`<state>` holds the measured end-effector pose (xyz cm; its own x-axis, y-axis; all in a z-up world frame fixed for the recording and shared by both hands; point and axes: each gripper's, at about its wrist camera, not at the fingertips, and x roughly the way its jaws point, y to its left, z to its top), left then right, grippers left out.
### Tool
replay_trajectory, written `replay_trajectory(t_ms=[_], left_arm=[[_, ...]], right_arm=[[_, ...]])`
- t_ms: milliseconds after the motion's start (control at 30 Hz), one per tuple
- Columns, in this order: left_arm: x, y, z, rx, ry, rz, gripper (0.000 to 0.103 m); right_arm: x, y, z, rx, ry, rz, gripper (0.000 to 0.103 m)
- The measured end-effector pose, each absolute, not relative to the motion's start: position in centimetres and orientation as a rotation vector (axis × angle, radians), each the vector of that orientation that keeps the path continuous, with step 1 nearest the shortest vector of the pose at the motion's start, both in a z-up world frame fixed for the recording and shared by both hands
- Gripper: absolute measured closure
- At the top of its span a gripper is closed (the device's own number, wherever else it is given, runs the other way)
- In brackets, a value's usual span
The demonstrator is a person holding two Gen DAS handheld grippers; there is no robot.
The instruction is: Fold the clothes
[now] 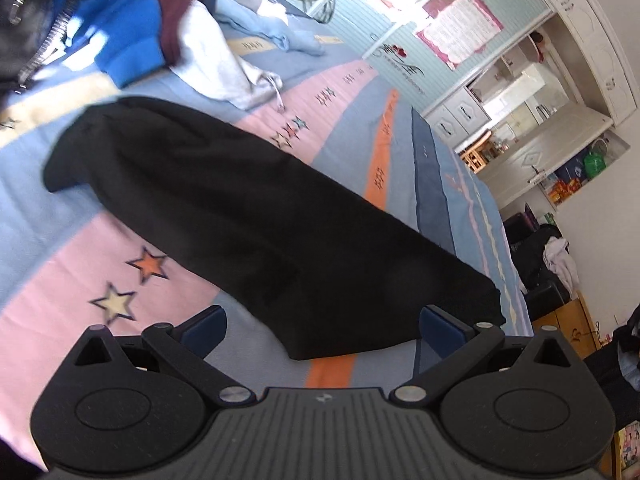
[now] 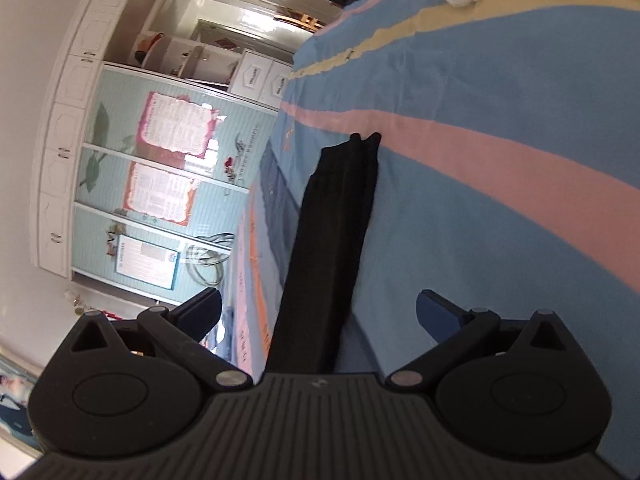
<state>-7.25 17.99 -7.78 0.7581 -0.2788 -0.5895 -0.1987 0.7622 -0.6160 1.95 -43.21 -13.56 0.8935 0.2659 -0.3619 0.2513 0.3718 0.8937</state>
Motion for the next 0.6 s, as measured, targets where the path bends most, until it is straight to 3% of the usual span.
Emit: replay_trajectory(t_ms=[333, 400, 600], left_arm=[[-4.1, 16.3, -10.1, -0.689, 0.698, -0.115, 0.001], [-3.7, 16.1, -10.3, -0.674, 0.700, -0.112, 0.001], [-2.5, 15.4, -11.0, -0.645, 0.726, -0.106, 0.001]], right_arm=[[11.9, -46.7, -17.3, 1.280, 0.493, 0.045, 0.003], [13.4, -47.5, -17.7, 1.291, 0.481, 0.061, 0.012], [17.7, -47.5, -17.2, 1.166, 0.539, 0.066, 0.020]])
